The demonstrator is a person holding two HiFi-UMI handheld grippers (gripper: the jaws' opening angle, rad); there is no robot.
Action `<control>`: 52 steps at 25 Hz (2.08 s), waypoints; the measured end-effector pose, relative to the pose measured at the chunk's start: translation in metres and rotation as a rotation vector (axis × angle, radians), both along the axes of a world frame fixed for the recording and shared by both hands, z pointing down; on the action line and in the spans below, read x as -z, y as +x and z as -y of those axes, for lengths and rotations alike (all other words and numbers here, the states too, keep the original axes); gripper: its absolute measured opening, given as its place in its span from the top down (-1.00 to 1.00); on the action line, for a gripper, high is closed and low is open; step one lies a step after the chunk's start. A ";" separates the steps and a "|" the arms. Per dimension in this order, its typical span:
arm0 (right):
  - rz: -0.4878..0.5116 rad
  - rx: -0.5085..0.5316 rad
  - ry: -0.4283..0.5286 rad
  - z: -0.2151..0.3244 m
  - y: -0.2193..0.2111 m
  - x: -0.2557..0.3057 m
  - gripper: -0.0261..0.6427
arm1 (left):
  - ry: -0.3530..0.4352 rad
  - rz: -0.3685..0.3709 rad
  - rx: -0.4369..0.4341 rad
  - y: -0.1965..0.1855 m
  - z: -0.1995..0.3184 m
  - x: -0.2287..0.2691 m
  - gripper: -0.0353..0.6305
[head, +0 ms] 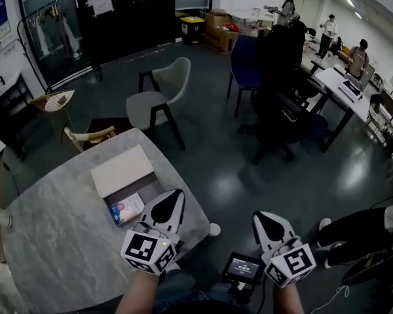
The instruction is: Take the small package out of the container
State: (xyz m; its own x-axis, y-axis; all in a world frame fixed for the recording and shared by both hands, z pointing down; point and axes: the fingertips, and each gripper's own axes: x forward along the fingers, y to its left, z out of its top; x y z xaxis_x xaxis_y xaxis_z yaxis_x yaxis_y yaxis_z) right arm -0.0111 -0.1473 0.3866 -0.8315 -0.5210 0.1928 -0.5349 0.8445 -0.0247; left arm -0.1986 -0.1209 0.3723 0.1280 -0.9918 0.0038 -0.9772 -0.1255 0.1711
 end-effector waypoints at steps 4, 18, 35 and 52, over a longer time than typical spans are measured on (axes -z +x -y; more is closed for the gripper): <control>-0.008 0.095 -0.025 -0.014 -0.059 -0.009 0.84 | -0.022 -0.021 0.079 -0.050 -0.025 -0.012 0.86; -0.086 0.476 -0.051 -0.063 -0.211 -0.017 0.84 | -0.064 -0.098 0.460 -0.174 -0.133 -0.029 0.86; -0.158 0.741 -0.249 -0.052 -0.305 -0.048 0.84 | -0.135 -0.058 0.723 -0.235 -0.174 -0.031 0.86; -0.462 0.779 -0.839 -0.058 -0.356 -0.147 -0.06 | -0.179 -0.136 0.835 -0.265 -0.189 -0.059 0.86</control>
